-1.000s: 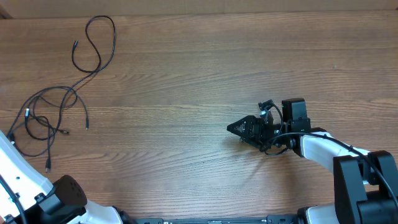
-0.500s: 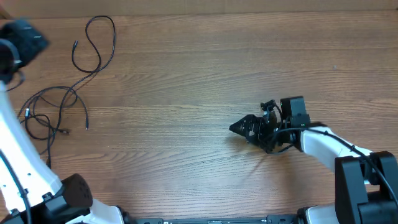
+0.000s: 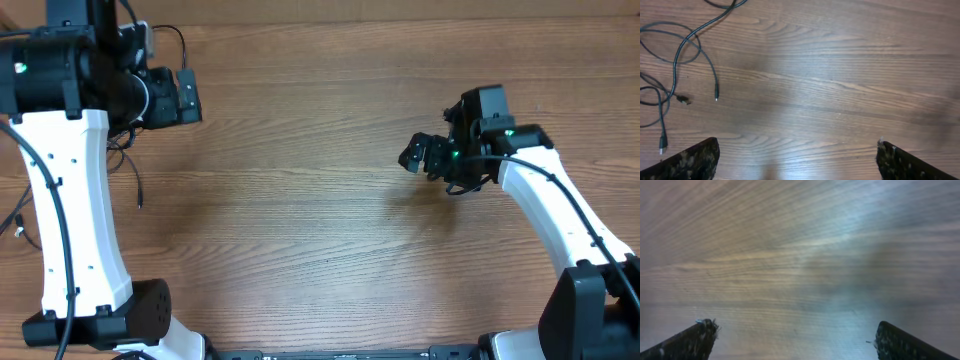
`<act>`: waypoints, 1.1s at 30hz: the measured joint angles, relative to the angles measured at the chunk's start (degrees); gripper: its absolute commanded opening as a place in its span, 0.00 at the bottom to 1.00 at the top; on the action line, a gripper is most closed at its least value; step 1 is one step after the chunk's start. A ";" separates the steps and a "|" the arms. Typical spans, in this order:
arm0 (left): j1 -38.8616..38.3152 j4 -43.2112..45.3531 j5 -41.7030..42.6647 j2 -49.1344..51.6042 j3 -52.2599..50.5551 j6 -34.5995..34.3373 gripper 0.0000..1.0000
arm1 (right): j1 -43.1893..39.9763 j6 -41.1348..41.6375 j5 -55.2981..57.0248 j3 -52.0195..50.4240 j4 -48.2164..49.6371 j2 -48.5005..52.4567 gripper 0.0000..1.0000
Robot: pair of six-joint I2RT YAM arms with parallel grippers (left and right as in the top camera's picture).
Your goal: Untangle cables
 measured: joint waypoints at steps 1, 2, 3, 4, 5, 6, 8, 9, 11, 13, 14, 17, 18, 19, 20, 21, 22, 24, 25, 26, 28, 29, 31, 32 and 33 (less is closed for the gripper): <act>-0.02 0.02 -0.02 0.09 -0.57 0.04 1.00 | 0.00 -0.20 0.70 0.79 -1.99 0.00 1.00; -0.02 0.00 0.00 0.09 -1.27 0.22 1.00 | 0.00 -0.26 1.49 1.36 -3.91 0.00 1.00; -0.02 -0.09 -0.02 0.09 -2.01 0.24 1.00 | 0.00 -0.35 2.08 1.55 -5.68 0.00 1.00; -0.02 -0.13 0.00 0.09 -2.95 0.31 1.00 | 0.00 -0.44 2.58 1.55 -7.28 0.00 1.00; -0.02 -0.04 0.04 0.07 -4.17 0.44 1.00 | 0.00 -0.42 3.02 1.55 -8.98 0.00 1.00; -0.02 -0.09 0.04 -0.04 -5.64 0.48 1.00 | 0.00 -0.39 3.26 1.55 -9.99 0.00 1.00; -0.02 -0.11 0.02 -0.35 -9.62 0.66 1.00 | 0.00 -0.42 3.65 1.55 -11.82 0.00 1.00; -0.02 0.11 0.04 -0.76 -12.09 0.66 0.99 | 0.00 -0.44 3.85 1.55 -12.55 0.00 1.00; -0.02 0.02 0.02 -1.70 -16.52 0.66 0.98 | 0.00 -0.42 4.15 1.55 -13.70 -0.04 1.00; -0.02 0.57 0.00 -3.69 -21.40 0.68 0.98 | 0.00 -0.39 4.31 1.55 -14.16 -0.15 1.00; -0.02 1.60 -0.02 -5.05 -23.52 0.68 0.98 | 0.00 -0.42 4.35 1.55 -14.16 -0.33 1.00; -0.02 6.49 -0.24 -10.78 -29.62 0.68 0.99 | 0.00 -0.39 4.46 1.05 -12.70 -2.36 1.00; -0.02 8.52 -0.31 -13.64 -31.91 0.68 1.00 | 0.00 -0.42 4.57 0.46 -11.87 -3.52 1.00; -0.02 10.23 -0.42 -16.13 -33.83 0.66 1.00 | 0.00 -0.39 4.61 -0.55 -11.21 -5.20 1.00; -0.02 12.31 -0.44 -19.39 -36.26 0.66 1.00 | 0.00 -0.39 4.74 -1.81 -10.43 -7.19 1.00; -0.02 13.70 -0.48 -22.10 -38.25 0.66 1.00 | 0.02 -0.39 4.81 -2.91 -9.92 -9.03 1.00; -0.02 14.78 -0.46 -24.76 -40.00 0.66 0.99 | 0.00 -0.37 4.79 -4.35 -8.87 -11.13 1.00; -0.02 19.89 -0.46 -31.52 -45.24 0.68 1.00 | 0.00 -0.39 4.85 -7.74 -6.29 -15.91 1.00; -0.02 21.99 -0.48 -34.07 -47.52 0.68 0.99 | 0.00 -0.42 4.83 -9.49 -4.98 -18.29 1.00; -0.02 24.09 -0.48 -37.51 -50.34 0.68 1.00 | 0.00 -0.39 4.81 -11.13 -4.17 -20.81 1.00; -0.02 28.33 -0.46 -44.19 -55.63 0.66 0.99 | 0.00 -0.15 4.83 -14.82 -2.34 -26.95 1.00; -0.02 29.81 -0.48 -47.32 -57.75 0.63 1.00 | 0.00 0.00 4.83 -16.39 -2.21 -30.36 1.00; -0.02 32.85 -0.46 -54.16 -61.88 0.63 1.00 | 0.00 0.46 4.81 -18.64 -2.25 -36.98 1.00; -0.02 33.55 -0.48 -56.19 -62.82 0.63 1.00 | 0.00 0.50 4.83 -19.10 -2.49 -39.15 1.00; -0.02 34.32 -0.48 -58.55 -63.80 0.63 0.99 | 0.00 0.70 4.83 -19.47 -2.97 -41.99 1.00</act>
